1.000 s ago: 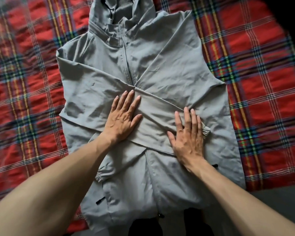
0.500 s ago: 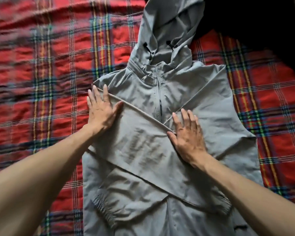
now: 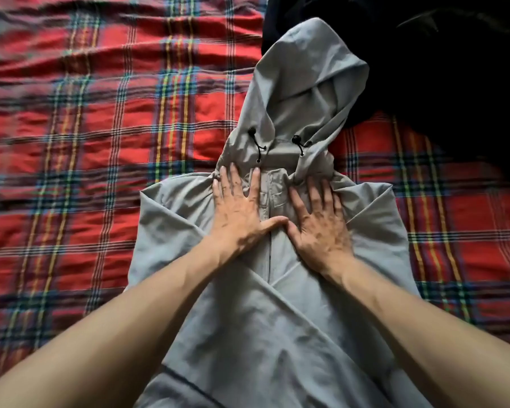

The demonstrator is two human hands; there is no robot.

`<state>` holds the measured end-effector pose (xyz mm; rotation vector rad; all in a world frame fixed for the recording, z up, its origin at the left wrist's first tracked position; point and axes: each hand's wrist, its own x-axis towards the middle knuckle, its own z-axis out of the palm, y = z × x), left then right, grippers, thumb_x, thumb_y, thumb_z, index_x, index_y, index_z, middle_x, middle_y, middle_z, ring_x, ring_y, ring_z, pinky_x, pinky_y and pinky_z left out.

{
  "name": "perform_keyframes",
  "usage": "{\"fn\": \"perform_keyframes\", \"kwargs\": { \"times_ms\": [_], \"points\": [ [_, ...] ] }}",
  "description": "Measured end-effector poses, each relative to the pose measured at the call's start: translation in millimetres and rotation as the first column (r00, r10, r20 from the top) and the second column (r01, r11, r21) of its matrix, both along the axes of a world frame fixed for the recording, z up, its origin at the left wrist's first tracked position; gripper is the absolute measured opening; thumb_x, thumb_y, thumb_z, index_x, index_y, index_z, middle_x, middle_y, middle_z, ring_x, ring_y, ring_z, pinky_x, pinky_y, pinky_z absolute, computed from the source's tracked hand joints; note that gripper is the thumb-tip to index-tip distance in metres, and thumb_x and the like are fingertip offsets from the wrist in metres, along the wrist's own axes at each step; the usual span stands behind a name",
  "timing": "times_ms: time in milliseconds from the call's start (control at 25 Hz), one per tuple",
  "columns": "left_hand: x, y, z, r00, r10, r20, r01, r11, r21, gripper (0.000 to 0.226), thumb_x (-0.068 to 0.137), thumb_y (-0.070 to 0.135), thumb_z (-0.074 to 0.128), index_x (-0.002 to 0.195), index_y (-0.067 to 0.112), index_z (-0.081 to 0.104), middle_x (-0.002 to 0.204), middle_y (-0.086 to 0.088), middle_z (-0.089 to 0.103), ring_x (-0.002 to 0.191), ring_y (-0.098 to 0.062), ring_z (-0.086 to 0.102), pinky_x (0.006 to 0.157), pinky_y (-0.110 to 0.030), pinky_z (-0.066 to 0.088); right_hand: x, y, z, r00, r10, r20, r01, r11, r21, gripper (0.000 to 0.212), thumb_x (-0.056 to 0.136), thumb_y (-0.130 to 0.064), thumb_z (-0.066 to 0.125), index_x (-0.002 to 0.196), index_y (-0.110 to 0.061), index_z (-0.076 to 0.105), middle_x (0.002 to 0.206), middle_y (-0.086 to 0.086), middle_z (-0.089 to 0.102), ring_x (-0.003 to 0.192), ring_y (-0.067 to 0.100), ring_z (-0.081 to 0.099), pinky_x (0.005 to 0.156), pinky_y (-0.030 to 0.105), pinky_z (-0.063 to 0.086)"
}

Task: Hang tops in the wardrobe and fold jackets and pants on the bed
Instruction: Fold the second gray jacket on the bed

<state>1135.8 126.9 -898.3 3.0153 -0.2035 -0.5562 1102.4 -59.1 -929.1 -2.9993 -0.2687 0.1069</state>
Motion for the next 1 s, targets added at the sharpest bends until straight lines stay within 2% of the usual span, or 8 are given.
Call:
{"fn": "perform_keyframes", "kwargs": {
  "times_ms": [120,240,400,560,680,800,920,1000],
  "points": [
    [5.9,-2.8,7.4,0.997,0.062,0.037,-0.062,0.998,-0.022,0.108,0.072,0.089,0.019,0.157,0.023,0.004,0.159,-0.028,0.002,0.148,-0.043,-0.001,0.119,-0.052,-0.001,2.1,-1.7,-1.1,1.000,0.007,0.021,-0.008,0.999,0.043,0.070,0.091,-0.057,0.041,0.153,-0.027,0.029,0.159,0.014,0.021,0.147,0.035,0.015,0.119,0.047,0.008],
    [31.8,-3.7,28.2,0.960,0.208,0.189,-0.201,0.978,-0.058,0.097,0.072,0.089,0.033,0.144,0.024,0.030,0.136,-0.016,0.037,0.121,-0.037,0.039,0.105,-0.048,0.030,3.7,-1.9,4.1,1.000,0.002,0.011,-0.003,0.996,0.093,0.069,0.089,-0.057,0.043,0.150,-0.026,0.035,0.158,0.012,0.026,0.147,0.033,0.018,0.119,0.044,0.006],
    [69.1,-7.1,32.6,0.957,0.286,-0.054,-0.281,0.956,0.084,0.118,0.052,0.087,0.065,0.143,0.022,0.025,0.133,-0.012,0.034,0.120,-0.033,0.038,0.101,-0.048,0.035,7.2,-6.1,24.4,1.000,0.000,0.028,-0.007,0.971,0.240,0.059,0.082,-0.050,0.052,0.136,-0.025,0.052,0.142,0.009,0.042,0.134,0.032,0.035,0.112,0.051,0.029],
    [85.3,-9.7,27.4,0.939,0.330,-0.100,-0.325,0.944,0.059,0.118,0.039,0.080,0.078,0.130,0.021,0.031,0.128,-0.010,0.038,0.118,-0.032,0.040,0.096,-0.047,0.039,116.0,-9.6,74.7,0.915,-0.208,0.346,0.083,0.936,0.343,0.037,0.076,-0.027,0.061,0.113,-0.019,0.061,0.122,0.012,0.050,0.111,0.027,0.042,0.097,0.042,0.037],
    [87.3,-9.4,28.1,0.934,0.338,-0.113,-0.334,0.941,0.056,0.117,0.041,0.080,0.078,0.131,0.022,0.031,0.128,-0.009,0.037,0.118,-0.032,0.039,0.096,-0.047,0.038,218.2,-34.4,105.3,0.937,-0.165,0.307,0.145,0.986,0.084,0.048,0.073,-0.015,0.063,0.121,-0.019,0.055,0.126,0.011,0.047,0.117,0.031,0.043,0.106,0.042,0.033],
    [84.9,-7.5,23.5,0.935,0.341,-0.101,-0.337,0.940,0.051,0.117,0.040,0.080,0.078,0.131,0.023,0.031,0.127,-0.008,0.037,0.118,-0.031,0.040,0.096,-0.046,0.038,243.1,-49.7,105.3,0.968,0.024,0.250,0.021,0.984,-0.175,0.027,0.083,-0.016,0.058,0.109,-0.013,0.064,0.114,0.012,0.056,0.107,0.034,0.050,0.094,0.048,0.040],
    [89.1,-6.3,23.1,0.928,0.354,-0.115,-0.352,0.935,0.041,0.119,0.040,0.082,0.077,0.133,0.024,0.031,0.128,-0.008,0.037,0.120,-0.031,0.040,0.099,-0.047,0.037,246.1,-39.3,125.8,0.976,-0.154,0.157,0.134,0.982,0.130,0.021,0.089,-0.030,0.055,0.098,-0.018,0.069,0.109,0.011,0.064,0.106,0.033,0.056,0.091,0.042,0.040],
    [86.2,-4.6,26.6,0.915,0.368,-0.165,-0.370,0.929,0.018,0.119,0.043,0.086,0.071,0.136,0.023,0.030,0.131,-0.010,0.037,0.122,-0.033,0.039,0.102,-0.050,0.035,251.4,-26.6,150.1,0.953,-0.302,-0.032,0.290,0.872,0.393,0.025,0.087,-0.037,0.053,0.074,-0.018,0.062,0.087,0.012,0.066,0.091,0.032,0.061,0.075,0.037,0.041]
  ]
}}
